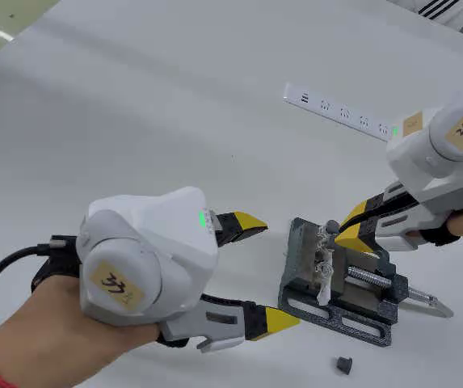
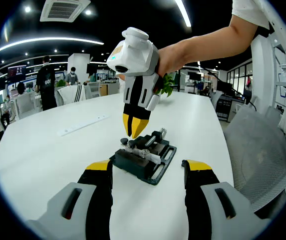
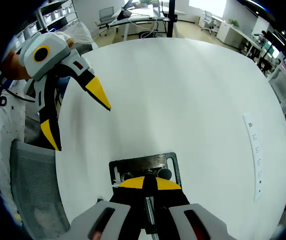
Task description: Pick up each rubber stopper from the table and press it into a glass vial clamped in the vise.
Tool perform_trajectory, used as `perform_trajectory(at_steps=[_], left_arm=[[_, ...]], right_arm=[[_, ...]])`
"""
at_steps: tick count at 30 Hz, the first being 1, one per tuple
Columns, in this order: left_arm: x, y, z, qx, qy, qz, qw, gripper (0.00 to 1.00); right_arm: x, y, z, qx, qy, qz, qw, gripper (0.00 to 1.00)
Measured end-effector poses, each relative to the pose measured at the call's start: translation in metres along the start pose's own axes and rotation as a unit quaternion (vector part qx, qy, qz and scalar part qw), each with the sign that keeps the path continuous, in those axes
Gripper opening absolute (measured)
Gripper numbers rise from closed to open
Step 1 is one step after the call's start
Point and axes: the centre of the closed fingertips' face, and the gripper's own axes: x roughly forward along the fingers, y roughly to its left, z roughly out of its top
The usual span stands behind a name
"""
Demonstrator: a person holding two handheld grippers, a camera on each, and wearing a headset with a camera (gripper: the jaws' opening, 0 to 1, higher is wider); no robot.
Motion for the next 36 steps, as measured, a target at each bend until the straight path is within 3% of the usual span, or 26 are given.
perform_trajectory(at_steps=[25,36], left_arm=[[0.000,-0.002,-0.001,-0.001,0.000,-0.004,1.0000,0.56],[0.002,-0.001,0.001,0.000,-0.002,-0.005,1.0000,0.56]], right_arm=[[0.010,0.000,-0.004,-0.002,0.005,0.010,0.9999,0.00],[0.011,-0.001,-0.004,-0.019,0.012,0.007,0.9997,0.00]])
